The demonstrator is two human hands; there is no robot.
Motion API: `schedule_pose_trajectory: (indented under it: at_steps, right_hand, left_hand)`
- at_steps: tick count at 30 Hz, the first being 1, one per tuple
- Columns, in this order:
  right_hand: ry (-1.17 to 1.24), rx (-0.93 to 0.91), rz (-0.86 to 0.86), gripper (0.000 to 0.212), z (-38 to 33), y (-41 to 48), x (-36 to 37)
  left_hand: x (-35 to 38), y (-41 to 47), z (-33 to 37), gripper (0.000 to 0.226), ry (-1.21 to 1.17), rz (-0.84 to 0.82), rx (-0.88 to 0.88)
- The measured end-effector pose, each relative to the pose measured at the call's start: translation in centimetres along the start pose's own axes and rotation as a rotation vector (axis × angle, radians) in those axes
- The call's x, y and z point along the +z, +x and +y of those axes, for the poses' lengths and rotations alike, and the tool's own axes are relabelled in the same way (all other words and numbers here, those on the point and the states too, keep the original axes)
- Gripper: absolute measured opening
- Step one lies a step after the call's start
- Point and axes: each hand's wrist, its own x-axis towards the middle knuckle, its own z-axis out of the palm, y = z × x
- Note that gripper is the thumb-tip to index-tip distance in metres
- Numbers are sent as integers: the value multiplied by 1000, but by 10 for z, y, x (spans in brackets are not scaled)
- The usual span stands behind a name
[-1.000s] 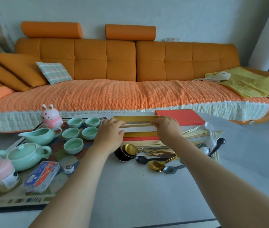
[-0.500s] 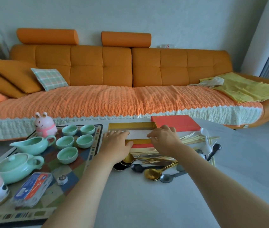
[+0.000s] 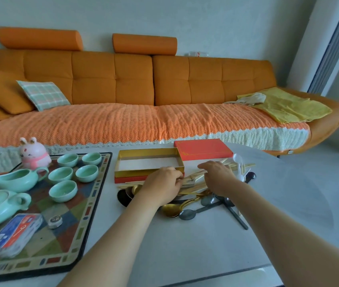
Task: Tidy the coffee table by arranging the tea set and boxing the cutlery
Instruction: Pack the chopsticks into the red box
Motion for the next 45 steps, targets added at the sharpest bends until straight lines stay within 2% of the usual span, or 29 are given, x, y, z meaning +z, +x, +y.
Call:
schedule_pose_trajectory:
  at_steps: [4,9,14,21,24,29,33,36,39,42,45]
  right_hand:
    - [-109,-102,9,62,1,0,1]
    - [-174,-152,87,40,-4,3,4]
    - [-54,-203,148,25,-12,2,4]
    - [96,-203,134,49,-23,0,1]
    - [146,-210,200,37,-26,5,1]
    - [387,-243,408,21,-40,21,0]
    - [320,-249,442,20,-61,32,5]
    - [162,-159,425,25,-71,38,11]
    - [113,-86,335,31,-74,41,15]
    - [135,-70,266,34,-78,41,17]
    - [83,-122,203,38,-82,34,18]
  left_hand:
    - [7,3,2,29,34,4,4]
    - [6,5,2,30,5,17,-22]
    - [-1,4,-3,24,14,48,-48]
    - [-30,-2,-35,23,54,217,-133]
    - [-44,-6,-54,23,38,276,-196]
    - [-59,-16,-80,20,6,347,-276]
    - [-59,-25,-98,21,52,387,-318]
    - [-53,-33,-106,34,178,323,-303]
    - [-46,-38,-102,40,134,171,-237]
    - [-43,-40,-93,46,138,25,-200]
    - [-44,-39,-86,53,130,-74,-243]
